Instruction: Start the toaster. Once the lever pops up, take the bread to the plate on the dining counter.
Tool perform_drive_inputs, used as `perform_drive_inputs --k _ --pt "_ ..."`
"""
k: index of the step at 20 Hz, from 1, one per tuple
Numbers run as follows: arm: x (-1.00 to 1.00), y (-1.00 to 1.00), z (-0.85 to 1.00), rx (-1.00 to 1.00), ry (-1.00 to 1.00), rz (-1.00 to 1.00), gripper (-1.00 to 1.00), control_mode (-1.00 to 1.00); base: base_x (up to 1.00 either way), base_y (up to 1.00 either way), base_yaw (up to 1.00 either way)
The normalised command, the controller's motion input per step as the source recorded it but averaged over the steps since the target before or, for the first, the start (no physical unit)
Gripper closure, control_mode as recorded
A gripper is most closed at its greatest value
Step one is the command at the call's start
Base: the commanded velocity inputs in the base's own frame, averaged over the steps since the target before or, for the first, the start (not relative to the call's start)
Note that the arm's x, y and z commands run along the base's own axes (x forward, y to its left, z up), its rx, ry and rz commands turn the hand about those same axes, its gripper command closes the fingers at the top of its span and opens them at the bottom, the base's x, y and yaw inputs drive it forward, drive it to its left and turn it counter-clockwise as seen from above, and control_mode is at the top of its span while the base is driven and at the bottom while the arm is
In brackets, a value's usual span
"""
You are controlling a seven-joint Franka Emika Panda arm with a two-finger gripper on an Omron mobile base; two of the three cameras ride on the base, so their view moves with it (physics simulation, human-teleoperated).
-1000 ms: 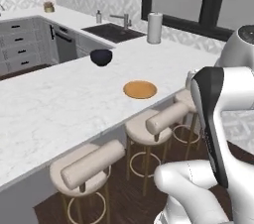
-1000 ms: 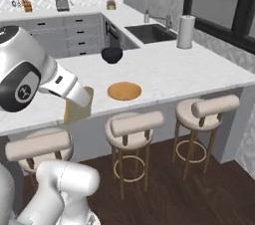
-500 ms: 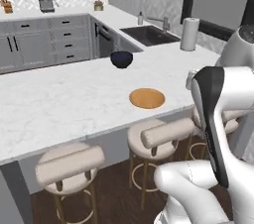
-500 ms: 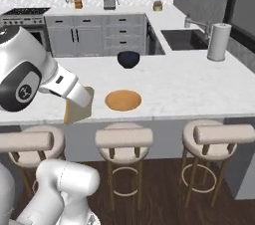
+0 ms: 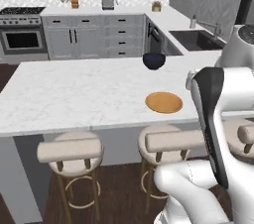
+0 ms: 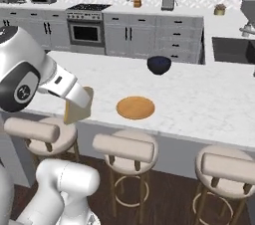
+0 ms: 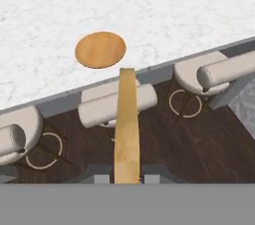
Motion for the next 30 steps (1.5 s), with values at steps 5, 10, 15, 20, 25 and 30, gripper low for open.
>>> perform_drive_inputs --k 5,10,15,20,25,30 --pt "0.00 0.00 0.00 0.00 0.00 0.00 1.00 1.00 0.76 -0.53 0.20" --pt "0.37 -0.16 0.00 0.14 0.02 0.04 1.00 -1.00 0.37 -0.16 0.03" --pt "0.25 -0.21 -0.28 0.30 0.00 0.26 1.00 -1.00 0.00 0.00 0.00" --pt "0.89 -0.11 -0.62 0.20 0.00 0.36 1.00 -1.00 0.00 0.00 0.00" --pt "1.00 -0.08 -0.80 0.08 0.00 0.33 1.00 -1.00 0.00 0.00 0.00" --pt "0.79 -0.03 -0.82 0.10 -0.08 0.18 1.00 -1.00 0.00 0.00 0.00"
